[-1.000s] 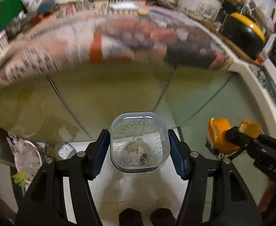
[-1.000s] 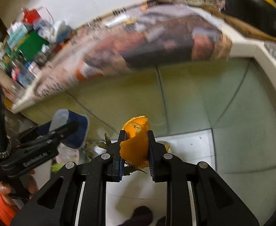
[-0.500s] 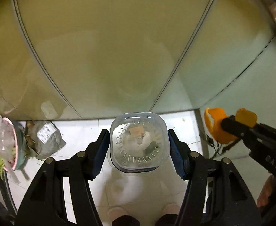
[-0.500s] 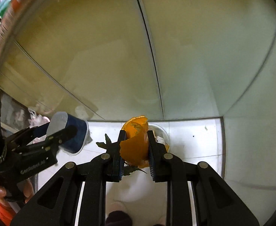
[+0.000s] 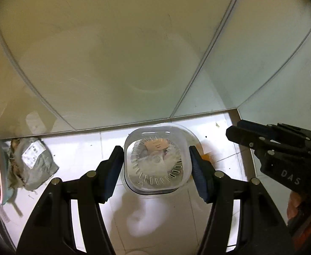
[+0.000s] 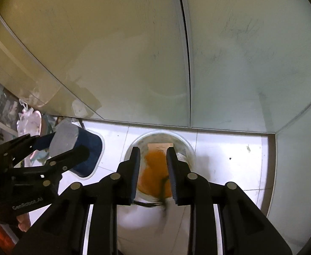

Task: Collect trash
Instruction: 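Open both tools to drop the container and peel into the bucket, then raise both open tools back up toward the newspaper-covered counter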

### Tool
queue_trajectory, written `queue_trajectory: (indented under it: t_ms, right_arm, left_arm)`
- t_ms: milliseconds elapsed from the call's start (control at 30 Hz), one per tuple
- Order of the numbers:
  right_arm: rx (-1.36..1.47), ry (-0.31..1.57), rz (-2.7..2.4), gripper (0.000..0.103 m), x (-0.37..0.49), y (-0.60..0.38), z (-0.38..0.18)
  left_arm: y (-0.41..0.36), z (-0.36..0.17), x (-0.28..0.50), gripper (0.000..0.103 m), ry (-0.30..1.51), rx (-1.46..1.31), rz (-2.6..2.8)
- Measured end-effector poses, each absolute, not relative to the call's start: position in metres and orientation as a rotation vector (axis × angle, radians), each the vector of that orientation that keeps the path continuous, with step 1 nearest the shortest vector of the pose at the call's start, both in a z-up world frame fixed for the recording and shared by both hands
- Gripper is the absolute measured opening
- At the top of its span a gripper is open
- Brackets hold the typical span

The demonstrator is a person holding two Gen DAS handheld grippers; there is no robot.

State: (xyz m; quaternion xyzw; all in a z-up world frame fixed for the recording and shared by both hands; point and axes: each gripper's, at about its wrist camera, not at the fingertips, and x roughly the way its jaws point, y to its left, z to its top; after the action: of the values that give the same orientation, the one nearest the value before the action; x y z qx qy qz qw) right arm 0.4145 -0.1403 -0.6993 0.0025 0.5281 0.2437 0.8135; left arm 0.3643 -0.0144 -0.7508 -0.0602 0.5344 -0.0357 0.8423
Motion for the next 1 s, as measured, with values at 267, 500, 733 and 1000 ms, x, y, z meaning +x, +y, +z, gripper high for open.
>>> queue_trajectory:
  t_ms: [267, 500, 733, 1000]
  right_arm:
    - [0.038, 1.082, 0.468, 0.041, 0.420, -0.164, -0.701]
    - [0.046, 1.047, 0.425, 0.043, 0.419, -0.185, -0.682]
    - [0.089, 1.088, 0.399, 0.043, 0.405, -0.193, -0.629]
    - [0.096, 1.100, 0.410, 0.043, 0.375, -0.198, -0.500]
  left_arm:
    - [-0.046, -0.775, 0.378, 0.066, 1.136, -0.073, -0.142]
    - [-0.045, -0.782, 0.382, 0.076, 1.136, -0.115, -0.138]
    - [-0.030, -0.719, 0.369, 0.076, 1.126, -0.124, -0.051]
    - [-0.028, -0.562, 0.334, 0.076, 1.064, -0.110, -0.018]
